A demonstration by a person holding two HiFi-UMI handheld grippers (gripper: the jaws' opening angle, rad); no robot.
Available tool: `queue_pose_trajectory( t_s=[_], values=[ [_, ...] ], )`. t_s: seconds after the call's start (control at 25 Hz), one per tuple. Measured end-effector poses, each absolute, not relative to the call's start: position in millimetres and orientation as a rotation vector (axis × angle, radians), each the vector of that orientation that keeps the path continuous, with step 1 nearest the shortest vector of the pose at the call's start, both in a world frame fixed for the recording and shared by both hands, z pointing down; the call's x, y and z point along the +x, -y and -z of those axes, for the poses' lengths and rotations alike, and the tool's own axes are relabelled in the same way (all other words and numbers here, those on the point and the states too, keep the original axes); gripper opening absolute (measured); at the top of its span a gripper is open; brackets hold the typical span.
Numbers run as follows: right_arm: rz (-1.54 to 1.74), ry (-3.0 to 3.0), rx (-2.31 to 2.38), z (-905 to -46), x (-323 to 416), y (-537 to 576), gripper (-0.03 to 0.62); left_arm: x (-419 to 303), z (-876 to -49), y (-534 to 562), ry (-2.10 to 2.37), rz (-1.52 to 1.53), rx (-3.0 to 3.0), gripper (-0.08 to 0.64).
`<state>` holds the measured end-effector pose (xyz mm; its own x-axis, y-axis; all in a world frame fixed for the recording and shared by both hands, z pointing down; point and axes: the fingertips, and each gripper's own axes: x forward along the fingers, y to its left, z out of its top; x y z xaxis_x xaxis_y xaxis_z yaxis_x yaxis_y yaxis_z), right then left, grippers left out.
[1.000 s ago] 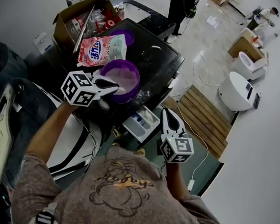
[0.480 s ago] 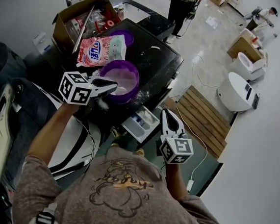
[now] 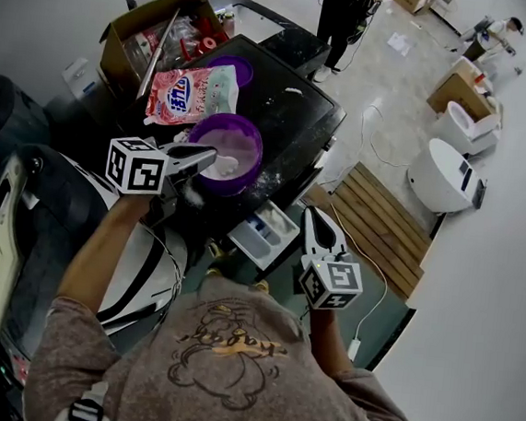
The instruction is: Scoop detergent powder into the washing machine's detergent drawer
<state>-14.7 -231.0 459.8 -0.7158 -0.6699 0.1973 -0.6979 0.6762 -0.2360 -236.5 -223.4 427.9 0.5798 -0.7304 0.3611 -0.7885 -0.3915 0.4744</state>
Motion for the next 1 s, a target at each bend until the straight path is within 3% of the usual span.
queue_pose_trajectory(
  t_s=[0.6, 1.0],
  values=[
    [-0.426, 2.773, 1.166, -463.1, -7.7, 234.4, 0.000, -244.0, -404.0, 231.5, 1.220, 0.113, 2.157, 0.023],
    [-0.460, 2.768, 1.240, -456.6, 5.2, 235.2, 0.000, -211.3, -382.2, 243.2, 1.121, 0.167, 2.211, 0.023]
  ],
)
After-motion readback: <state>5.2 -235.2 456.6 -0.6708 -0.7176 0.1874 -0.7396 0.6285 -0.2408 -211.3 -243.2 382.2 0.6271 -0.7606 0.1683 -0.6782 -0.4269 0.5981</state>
